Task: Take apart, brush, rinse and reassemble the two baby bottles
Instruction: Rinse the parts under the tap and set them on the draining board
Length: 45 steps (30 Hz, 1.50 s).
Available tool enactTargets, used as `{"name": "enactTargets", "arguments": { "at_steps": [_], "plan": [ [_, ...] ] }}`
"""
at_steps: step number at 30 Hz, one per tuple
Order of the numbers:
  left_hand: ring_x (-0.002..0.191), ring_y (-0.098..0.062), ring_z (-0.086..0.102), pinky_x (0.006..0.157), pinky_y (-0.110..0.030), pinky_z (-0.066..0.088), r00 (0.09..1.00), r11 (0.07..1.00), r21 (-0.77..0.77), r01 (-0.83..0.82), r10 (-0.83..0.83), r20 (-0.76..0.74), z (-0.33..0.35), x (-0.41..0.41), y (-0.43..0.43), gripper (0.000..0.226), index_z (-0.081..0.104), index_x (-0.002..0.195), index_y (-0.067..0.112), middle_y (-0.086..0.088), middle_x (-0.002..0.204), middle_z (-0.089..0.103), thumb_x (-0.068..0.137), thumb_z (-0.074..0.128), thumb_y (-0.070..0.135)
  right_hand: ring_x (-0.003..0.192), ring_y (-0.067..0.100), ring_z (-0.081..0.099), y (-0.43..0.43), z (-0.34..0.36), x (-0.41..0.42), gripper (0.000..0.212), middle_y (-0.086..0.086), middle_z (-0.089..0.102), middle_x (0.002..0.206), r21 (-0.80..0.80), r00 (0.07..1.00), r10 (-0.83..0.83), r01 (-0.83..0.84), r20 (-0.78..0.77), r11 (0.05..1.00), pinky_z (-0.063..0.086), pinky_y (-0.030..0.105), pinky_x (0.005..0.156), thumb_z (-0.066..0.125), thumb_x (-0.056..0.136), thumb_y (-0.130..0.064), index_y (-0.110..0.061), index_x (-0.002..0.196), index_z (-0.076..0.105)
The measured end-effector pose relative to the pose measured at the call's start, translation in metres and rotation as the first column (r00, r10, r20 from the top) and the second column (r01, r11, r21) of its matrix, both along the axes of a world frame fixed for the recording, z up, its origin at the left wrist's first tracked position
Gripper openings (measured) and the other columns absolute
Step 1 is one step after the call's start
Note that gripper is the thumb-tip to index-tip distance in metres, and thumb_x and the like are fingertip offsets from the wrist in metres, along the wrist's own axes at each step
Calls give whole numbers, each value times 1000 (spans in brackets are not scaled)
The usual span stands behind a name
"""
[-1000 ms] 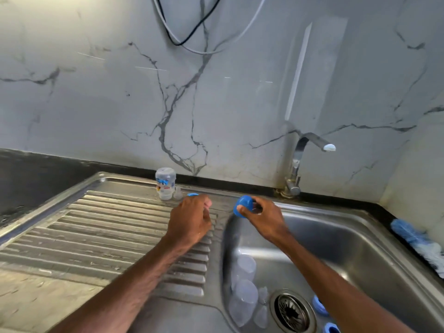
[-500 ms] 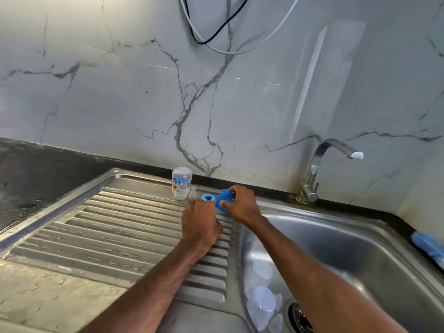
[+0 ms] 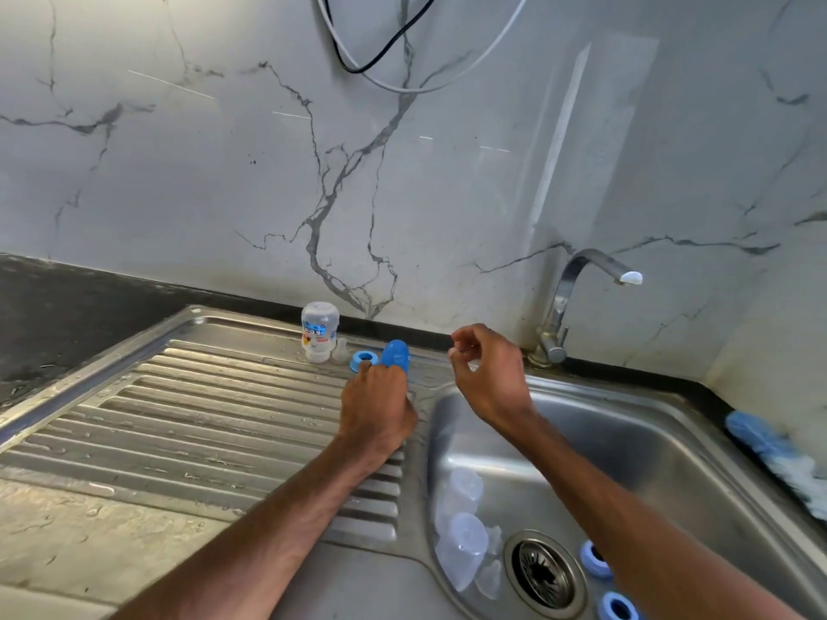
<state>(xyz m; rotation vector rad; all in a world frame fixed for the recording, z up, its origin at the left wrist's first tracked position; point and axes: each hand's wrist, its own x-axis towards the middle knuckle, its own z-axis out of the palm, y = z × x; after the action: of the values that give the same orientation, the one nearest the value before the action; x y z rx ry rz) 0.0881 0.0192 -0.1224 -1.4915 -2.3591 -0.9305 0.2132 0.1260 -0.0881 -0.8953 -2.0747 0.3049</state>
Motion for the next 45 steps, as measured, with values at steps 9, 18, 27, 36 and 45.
{"name": "enactTargets", "arguments": {
  "at_steps": [9,18,27,36,45],
  "plan": [
    [88,-11,64,83,-31,56,967,963,-81,256,-254,32,-1,38,-3,9,68,88,17,5,87,69,84,69,9,87,9,69,-6,-49,69,17,-5,75,102,-157,955,3,46,297,987,59,26,79,69,93,-9,-20,104,75],
    [99,-10,60,82,-20,44,956,953,-70,294,-294,19,-9,44,-4,10,70,95,19,5,99,70,86,71,14,91,8,67,6,-80,67,31,-6,74,105,-271,874,126,7,469,962,57,30,85,81,86,-44,-23,108,74],
    [102,-11,56,90,-26,51,946,945,-56,322,-323,-23,-14,44,1,15,70,99,17,3,100,69,85,75,20,50,13,69,0,-81,37,44,-1,68,56,-487,719,293,74,631,870,58,25,59,65,94,-55,-16,115,70],
    [97,-10,54,84,-24,45,942,941,-74,330,-334,-34,-18,38,4,14,66,89,22,7,94,67,84,66,9,80,20,75,22,-31,92,34,8,76,105,-403,939,74,72,335,912,64,33,74,71,95,-40,-13,116,72],
    [91,-8,57,85,-27,52,943,941,-97,324,-330,-55,-15,43,15,18,68,83,25,12,85,67,85,63,8,83,30,75,33,-46,162,25,17,76,89,-545,966,-222,258,133,798,64,47,76,75,91,-27,-2,92,76]
  ]
}}
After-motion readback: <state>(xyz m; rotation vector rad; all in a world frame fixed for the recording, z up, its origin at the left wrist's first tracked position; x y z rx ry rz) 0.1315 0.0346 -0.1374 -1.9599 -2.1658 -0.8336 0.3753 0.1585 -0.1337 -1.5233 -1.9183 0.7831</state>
